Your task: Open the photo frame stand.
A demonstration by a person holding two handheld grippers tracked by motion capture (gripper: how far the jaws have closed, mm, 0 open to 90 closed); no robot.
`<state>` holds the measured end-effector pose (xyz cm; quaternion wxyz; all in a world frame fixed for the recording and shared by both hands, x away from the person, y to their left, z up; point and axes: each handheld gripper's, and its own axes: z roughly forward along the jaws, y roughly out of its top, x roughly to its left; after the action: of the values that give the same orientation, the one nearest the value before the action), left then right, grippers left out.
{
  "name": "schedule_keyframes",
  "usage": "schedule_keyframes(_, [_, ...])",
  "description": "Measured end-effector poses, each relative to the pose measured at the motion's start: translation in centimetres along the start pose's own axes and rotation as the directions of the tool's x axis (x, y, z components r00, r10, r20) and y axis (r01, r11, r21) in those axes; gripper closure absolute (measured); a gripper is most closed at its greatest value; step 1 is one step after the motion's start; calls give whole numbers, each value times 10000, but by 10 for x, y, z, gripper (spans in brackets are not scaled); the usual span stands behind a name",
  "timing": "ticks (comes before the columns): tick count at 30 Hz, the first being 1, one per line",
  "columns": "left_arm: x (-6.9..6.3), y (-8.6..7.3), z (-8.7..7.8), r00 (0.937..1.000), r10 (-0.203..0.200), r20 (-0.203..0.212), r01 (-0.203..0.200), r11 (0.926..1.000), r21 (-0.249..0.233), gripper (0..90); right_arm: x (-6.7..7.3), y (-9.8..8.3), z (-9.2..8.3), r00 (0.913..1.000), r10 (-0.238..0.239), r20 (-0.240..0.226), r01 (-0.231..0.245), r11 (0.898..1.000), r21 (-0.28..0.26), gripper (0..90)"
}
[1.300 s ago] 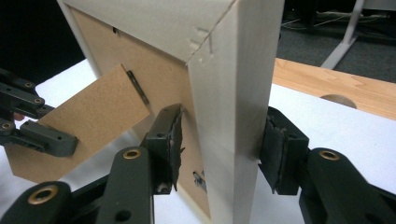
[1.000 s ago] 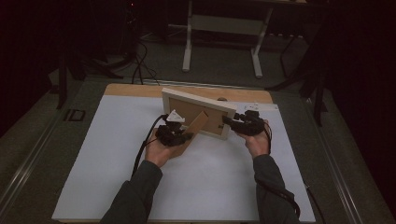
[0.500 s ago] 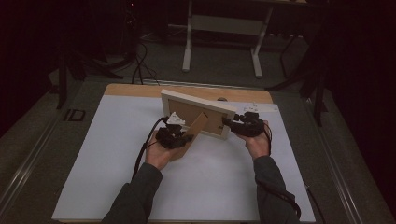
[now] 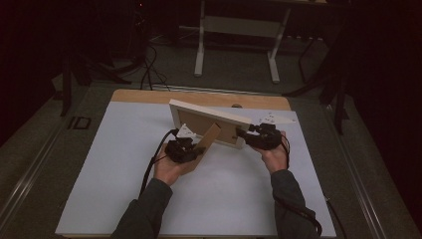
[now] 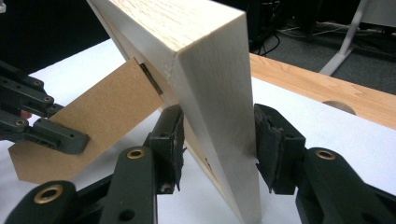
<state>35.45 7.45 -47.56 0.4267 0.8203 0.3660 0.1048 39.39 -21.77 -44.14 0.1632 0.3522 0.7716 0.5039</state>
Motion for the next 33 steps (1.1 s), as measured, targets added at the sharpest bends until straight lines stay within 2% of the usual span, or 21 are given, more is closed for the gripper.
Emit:
schedule_keyframes(9, [-1,-7,1,10000,20,-4,-20,10000,94,793,8,-4,-4,9994,-357,-10,357,9994,24,545])
schedule_keyframes(33, [-2,-21,5,10000,80,-47,-79,9997,224,794,21,-14,-8,9973,-738,-5,738,9972,-124,535])
